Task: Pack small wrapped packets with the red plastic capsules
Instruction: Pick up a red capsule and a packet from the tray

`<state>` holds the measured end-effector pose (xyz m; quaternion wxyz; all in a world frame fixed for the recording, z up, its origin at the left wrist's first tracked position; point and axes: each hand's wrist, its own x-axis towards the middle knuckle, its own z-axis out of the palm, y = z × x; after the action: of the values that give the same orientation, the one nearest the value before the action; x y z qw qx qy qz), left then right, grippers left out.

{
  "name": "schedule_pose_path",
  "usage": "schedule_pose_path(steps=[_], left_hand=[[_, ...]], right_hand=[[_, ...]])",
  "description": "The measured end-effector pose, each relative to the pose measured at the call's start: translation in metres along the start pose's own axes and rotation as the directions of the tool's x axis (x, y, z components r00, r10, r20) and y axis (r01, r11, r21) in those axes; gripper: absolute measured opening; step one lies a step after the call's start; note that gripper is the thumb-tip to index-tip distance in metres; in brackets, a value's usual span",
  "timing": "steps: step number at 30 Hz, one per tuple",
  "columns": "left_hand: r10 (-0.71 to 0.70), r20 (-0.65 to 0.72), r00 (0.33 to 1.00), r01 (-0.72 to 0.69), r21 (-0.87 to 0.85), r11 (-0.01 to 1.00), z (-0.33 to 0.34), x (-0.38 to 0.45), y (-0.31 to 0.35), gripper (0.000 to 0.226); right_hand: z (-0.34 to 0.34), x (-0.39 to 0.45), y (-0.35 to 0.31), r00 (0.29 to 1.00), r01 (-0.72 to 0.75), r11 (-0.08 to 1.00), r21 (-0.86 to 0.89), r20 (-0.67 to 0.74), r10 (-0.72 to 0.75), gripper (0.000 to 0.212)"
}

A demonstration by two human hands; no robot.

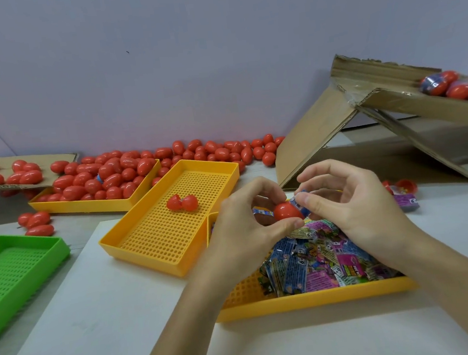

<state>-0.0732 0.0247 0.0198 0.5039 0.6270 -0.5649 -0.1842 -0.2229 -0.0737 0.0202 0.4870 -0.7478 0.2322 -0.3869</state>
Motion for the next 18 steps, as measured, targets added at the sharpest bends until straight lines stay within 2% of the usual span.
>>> schedule_pose_path(steps=[4,8,18], left_hand=[[0.018,0.002,1.0,-0.018,0.025,1.0,0.0002,-0.0001,-0.0018,0.032],[0.03,0.0,1.0,-0.03,0.032,0.999,0.0008,-0.0004,-0.0015,0.031],[0.018,0.017,1.0,-0.016,-0.077,0.997,0.0051,-0.0005,0.0005,0.026]], right_hand=[[0.0003,0.0002,0.002,1.0,0.007,1.0,-0.016,0.004,-0.007,0.019],[0.0011,-0.0004,0.0018,1.0,0.014,1.0,-0.026,0.017,-0.013,0.019],[0.0023,-0.0014,0.0009,0.999,0.034,0.999,-0.014,0.022,-0.033,0.019]])
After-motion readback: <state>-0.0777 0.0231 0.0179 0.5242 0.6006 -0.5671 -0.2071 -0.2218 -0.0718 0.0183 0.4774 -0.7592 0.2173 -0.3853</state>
